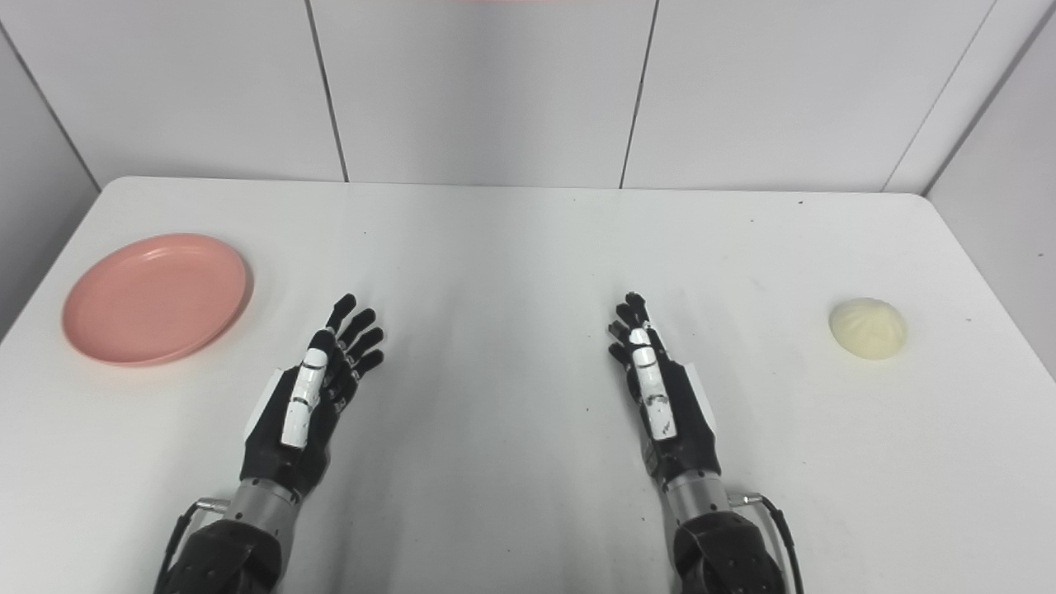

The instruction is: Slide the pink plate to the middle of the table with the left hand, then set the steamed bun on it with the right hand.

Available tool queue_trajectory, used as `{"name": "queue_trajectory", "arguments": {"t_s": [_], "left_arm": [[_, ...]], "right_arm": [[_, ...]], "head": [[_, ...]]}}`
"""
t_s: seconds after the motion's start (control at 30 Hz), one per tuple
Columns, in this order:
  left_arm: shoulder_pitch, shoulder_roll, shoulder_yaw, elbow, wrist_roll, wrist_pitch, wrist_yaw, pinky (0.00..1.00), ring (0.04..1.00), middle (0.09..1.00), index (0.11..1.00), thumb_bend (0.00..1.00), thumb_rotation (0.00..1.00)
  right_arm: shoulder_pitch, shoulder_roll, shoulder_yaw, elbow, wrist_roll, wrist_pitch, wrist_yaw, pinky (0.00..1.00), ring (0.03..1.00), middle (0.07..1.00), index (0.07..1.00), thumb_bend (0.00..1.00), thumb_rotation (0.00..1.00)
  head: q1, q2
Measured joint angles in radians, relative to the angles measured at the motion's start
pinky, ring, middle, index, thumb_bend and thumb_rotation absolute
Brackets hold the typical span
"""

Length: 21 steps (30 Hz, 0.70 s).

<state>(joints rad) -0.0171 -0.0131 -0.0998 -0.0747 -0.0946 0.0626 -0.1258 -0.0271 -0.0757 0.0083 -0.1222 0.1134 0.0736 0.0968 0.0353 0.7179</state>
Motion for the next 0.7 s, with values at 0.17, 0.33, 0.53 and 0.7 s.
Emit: {"name": "queue_trajectory", "arguments": {"t_s": [0.17, 0.33, 0.53, 0.7], "left_arm": [[0.0, -0.001, -0.001, 0.0, 0.005, 0.0, 0.0, 0.92, 0.933, 0.956, 0.961, 0.47, 1.0], [0.0, -0.002, -0.001, 0.0, 0.004, 0.0, 0.0, 0.92, 0.934, 0.957, 0.963, 0.47, 1.0], [0.0, -0.002, -0.002, 0.0, 0.004, 0.0, 0.0, 0.92, 0.937, 0.958, 0.965, 0.47, 1.0], [0.0, -0.001, -0.001, 0.001, 0.004, 0.0, -0.001, 0.92, 0.937, 0.959, 0.965, 0.47, 1.0]], "right_arm": [[0.002, 0.0, 0.0, -0.001, 0.0, 0.0, 0.001, 0.95, 0.953, 0.969, 0.979, 0.37, 1.0], [0.002, 0.0, 0.0, -0.002, -0.002, 0.0, 0.001, 0.95, 0.952, 0.968, 0.978, 0.37, 1.0], [0.005, 0.0, 0.002, -0.006, -0.001, 0.001, 0.002, 0.95, 0.955, 0.971, 0.98, 0.37, 1.0], [0.005, 0.0, 0.002, -0.006, -0.002, 0.001, 0.002, 0.95, 0.949, 0.965, 0.975, 0.36, 1.0]], "head": [[0.002, -0.001], [0.002, -0.009], [0.006, -0.011], [0.009, -0.017]]}}
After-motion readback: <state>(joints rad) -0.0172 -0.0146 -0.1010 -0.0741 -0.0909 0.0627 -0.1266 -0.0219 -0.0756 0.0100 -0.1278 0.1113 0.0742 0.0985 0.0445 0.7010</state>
